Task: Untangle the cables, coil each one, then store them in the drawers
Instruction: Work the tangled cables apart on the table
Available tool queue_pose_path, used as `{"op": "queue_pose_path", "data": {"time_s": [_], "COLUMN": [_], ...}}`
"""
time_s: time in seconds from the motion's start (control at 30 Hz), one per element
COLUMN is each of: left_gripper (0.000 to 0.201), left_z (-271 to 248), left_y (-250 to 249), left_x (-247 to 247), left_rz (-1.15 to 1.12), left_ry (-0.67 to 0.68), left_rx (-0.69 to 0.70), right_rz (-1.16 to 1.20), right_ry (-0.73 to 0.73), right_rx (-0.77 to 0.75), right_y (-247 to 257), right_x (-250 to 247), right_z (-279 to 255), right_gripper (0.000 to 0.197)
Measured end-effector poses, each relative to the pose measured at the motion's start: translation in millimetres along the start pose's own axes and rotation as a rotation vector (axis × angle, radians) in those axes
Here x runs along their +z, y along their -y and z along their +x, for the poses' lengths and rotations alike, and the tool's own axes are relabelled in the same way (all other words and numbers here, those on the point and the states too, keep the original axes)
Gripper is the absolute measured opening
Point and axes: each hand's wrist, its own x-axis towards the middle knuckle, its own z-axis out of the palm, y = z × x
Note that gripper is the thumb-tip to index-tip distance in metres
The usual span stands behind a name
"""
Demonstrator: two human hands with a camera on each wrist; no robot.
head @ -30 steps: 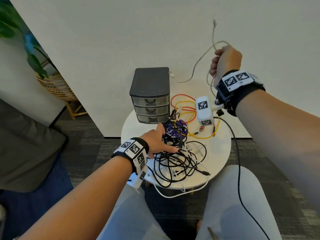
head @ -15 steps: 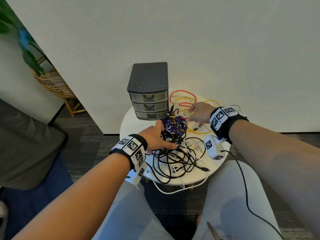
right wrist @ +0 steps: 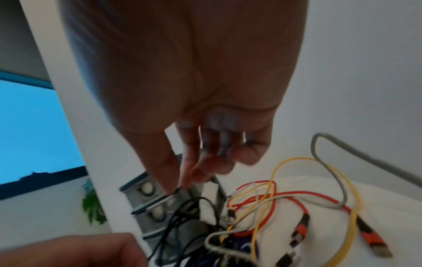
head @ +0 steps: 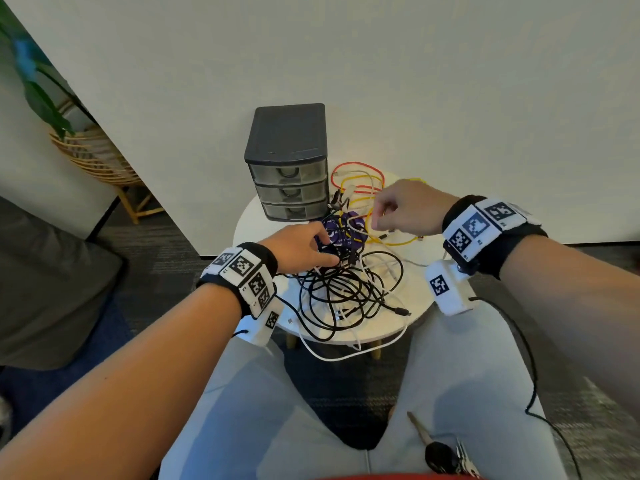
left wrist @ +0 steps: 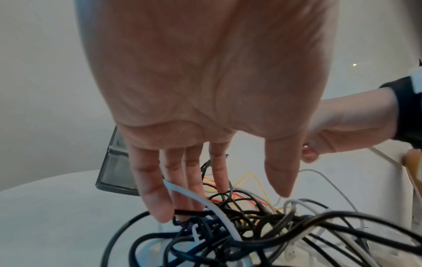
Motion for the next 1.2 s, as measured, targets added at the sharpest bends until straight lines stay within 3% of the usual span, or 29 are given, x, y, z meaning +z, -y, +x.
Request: {"op": "queue_pose_path", "data": {"time_s": [0.13,0.3,0.57,0.63,0.8,1.03,1.2], "left_gripper": [0.035,0.028,0.029,0.026,0.027,0.030,0.026], "left_z": [-5,-11,-17,-18,-22,-25,-22], "left_y": [1,0,-5,-7,-8,-9,8], "left_x": [-3,-6,-5,-6,-11,-8,-5], "left_rz": [-0.028,-0.054,-0.051,-0.050,-0.038,0.001,-0.013], "left_ry": [-0.040,-0.083,-0.067,-0.060,-0.071,-0.064,-0.152], "left_rx": [0.057,0.101,0.125,0.132,0.143,0.164,0.029], "right_rz": [-0.145,-0.294,-0.321,-0.213,0.123,0.514,0.530], "right_ry": [0.260,0.246,0.076,-0.007,-0.193,-0.505,-0.585], "right_rx": [-0.013,0.007,0.005,-0.010,-0.016,-0.022,-0.094], "right_y": [6,1,-3,-2,13,23,34], "right_x": [21,56,79,71,28,-14,-38], "right_z": [-20,-25,-20,-17,-10,-2,-8], "right_gripper": [0.015,0.015,0.025,0.029,0.018,0.023,0.018]}}
